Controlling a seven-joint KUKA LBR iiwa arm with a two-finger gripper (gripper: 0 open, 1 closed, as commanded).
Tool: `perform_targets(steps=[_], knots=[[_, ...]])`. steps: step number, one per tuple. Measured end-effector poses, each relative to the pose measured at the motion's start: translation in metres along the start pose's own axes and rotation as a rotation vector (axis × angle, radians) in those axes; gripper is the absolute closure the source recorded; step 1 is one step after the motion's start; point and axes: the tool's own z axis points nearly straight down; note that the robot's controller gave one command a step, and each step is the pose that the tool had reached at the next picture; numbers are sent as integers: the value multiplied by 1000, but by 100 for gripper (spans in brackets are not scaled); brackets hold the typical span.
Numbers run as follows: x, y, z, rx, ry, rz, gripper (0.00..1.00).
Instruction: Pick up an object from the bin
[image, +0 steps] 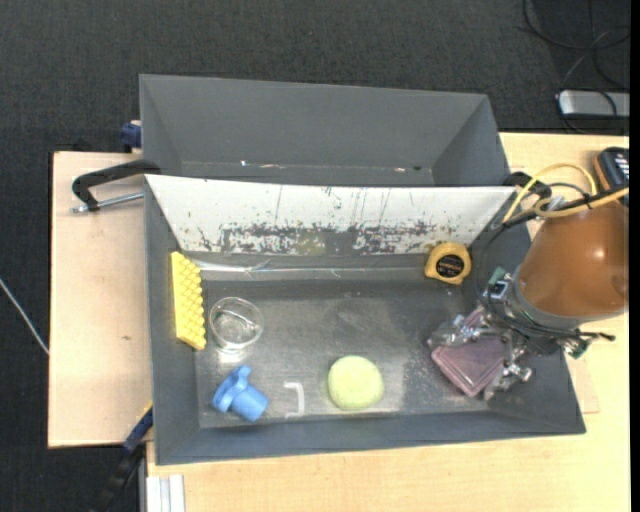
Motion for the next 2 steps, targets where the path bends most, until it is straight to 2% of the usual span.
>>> perform_targets(steps=[1, 2], knots=[[0, 0, 0, 0, 0, 0, 100], [-5, 3, -35, -1, 17, -32, 100]])
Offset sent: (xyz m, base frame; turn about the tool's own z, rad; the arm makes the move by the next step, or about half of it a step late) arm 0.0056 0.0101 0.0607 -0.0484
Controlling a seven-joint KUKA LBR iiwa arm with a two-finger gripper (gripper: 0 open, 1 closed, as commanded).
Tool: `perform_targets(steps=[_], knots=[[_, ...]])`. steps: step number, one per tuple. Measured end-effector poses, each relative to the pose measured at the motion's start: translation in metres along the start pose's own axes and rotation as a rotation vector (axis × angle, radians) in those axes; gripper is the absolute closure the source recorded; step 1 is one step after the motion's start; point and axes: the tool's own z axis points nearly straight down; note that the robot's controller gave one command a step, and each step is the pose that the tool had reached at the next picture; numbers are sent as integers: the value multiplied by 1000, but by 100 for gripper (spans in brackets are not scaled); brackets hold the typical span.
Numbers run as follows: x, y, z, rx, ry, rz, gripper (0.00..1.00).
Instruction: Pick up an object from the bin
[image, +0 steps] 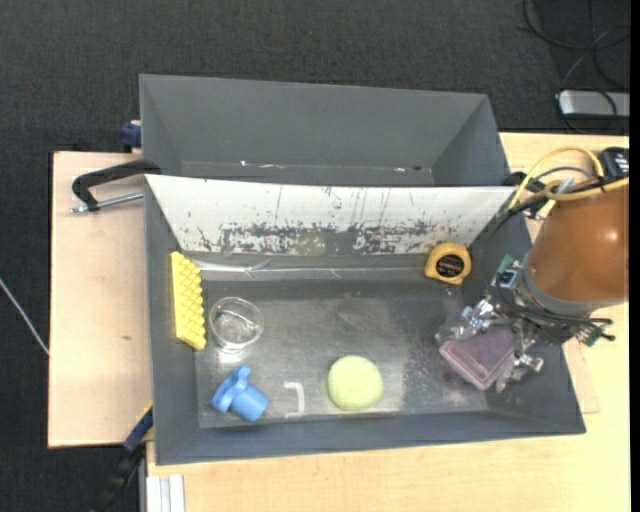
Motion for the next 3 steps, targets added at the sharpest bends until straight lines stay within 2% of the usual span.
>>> perform_targets(steps=[1, 2, 3], knots=[[-20, 18, -29, 6, -2, 12, 100], [-23, 23, -36, 5, -4, -1, 100], [-33, 19, -89, 0, 0, -11, 100]])
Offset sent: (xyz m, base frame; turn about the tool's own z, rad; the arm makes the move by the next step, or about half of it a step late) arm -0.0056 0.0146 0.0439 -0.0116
